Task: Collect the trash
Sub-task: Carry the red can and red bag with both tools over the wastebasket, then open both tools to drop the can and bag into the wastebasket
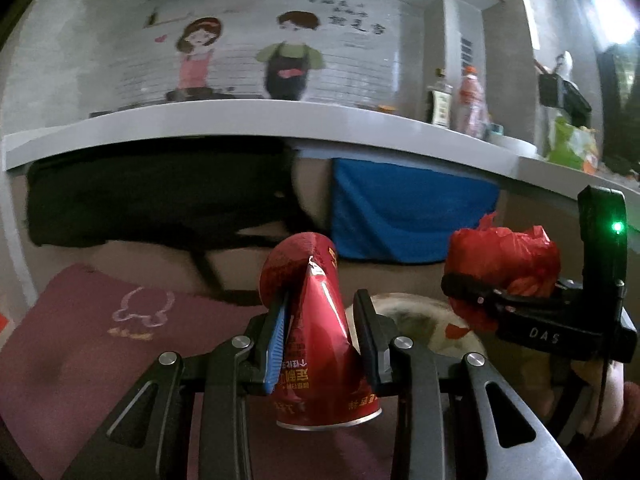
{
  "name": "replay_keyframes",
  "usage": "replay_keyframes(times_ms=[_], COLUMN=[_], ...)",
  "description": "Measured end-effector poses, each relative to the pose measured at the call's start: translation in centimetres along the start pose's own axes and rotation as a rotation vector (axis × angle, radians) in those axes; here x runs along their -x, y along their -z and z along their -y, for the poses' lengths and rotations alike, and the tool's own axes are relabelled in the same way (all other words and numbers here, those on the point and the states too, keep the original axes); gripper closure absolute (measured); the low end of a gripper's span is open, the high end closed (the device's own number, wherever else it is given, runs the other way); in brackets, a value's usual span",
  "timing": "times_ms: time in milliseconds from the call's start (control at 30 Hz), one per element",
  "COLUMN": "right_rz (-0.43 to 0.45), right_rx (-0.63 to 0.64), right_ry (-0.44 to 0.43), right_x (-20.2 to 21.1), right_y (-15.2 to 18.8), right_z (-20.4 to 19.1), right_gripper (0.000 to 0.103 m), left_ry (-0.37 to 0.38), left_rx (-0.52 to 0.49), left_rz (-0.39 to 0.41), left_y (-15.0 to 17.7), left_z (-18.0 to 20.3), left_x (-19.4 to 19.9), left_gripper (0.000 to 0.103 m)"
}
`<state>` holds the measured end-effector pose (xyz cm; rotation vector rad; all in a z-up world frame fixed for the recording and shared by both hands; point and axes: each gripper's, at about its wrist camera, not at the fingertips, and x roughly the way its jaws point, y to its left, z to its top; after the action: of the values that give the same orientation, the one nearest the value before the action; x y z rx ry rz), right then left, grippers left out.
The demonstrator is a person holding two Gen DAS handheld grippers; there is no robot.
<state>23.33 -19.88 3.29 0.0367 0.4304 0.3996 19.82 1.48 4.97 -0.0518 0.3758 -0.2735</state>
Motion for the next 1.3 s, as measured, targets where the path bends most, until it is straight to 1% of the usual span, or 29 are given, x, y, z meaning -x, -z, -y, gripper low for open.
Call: replay_keyframes(times_ms=[167,267,467,633,767,1067,1133,1200,1233,1267,1300], right_rz=[0.000,-0.005,-0.020,-0.021,-0.036,-0.093,-0.103,-0.110,-0.111,-0.114,-0.125], right_rx=[-0.038,-0.058,-0.104,-0.142,-0.148,-0.165,-0.173,-0.184,-0.189,-0.192,-0.192], right_ry=[0.069,0.094,0.129,0.136,0.139,0.146,0.148,0.147,0.149,0.153,0.159], right_x=[1.2,1.5,1.4,0.6,-0.6,-4.1,-4.7,-5.3,-5.6,-5.8,-6.2], right_y=[0.6,1.1,2.1,2.4,2.6,3.4,3.5,3.6,3.7,3.8,3.9], right_z=[4.8,6.6,9.8,11.7,12.4,13.6,13.9,14.3,14.5,14.6,14.8], right_gripper=[0.042,0.041,0.041,0.041,0.041,0.040,0.040,0.038,0.034,0.029,0.021], left_ry=[0.060,0.085,0.125,0.154,0.172,0.183,0.202,0.258,0.290,0.312,0.311], left_rx=[-0.002,-0.009,-0.016,0.013,0.030,0.064,0.072,0.098,0.120,0.142,0.150], left_rz=[-0.026,-0.053,-0.092,-0.104,-0.134,-0.208,-0.225,-0.260,-0.274,-0.289,-0.290], left_y=[-0.1,0.2,0.6,0.9,1.3,2.3,2.4,2.5,2.4,2.3,2.3], left_z=[4.0,5.8,7.6,7.7,7.7,6.8,6.6,6.1,5.8,5.4,5.1], left_x=[-3.5,-5.4,-8.6,-10.9,-12.9,-16.7,-17.7,-18.8,-19.3,-19.7,-19.8], left_gripper=[0.070,0.070,0.070,0.070,0.070,0.070,0.070,0.069,0.067,0.056,0.042])
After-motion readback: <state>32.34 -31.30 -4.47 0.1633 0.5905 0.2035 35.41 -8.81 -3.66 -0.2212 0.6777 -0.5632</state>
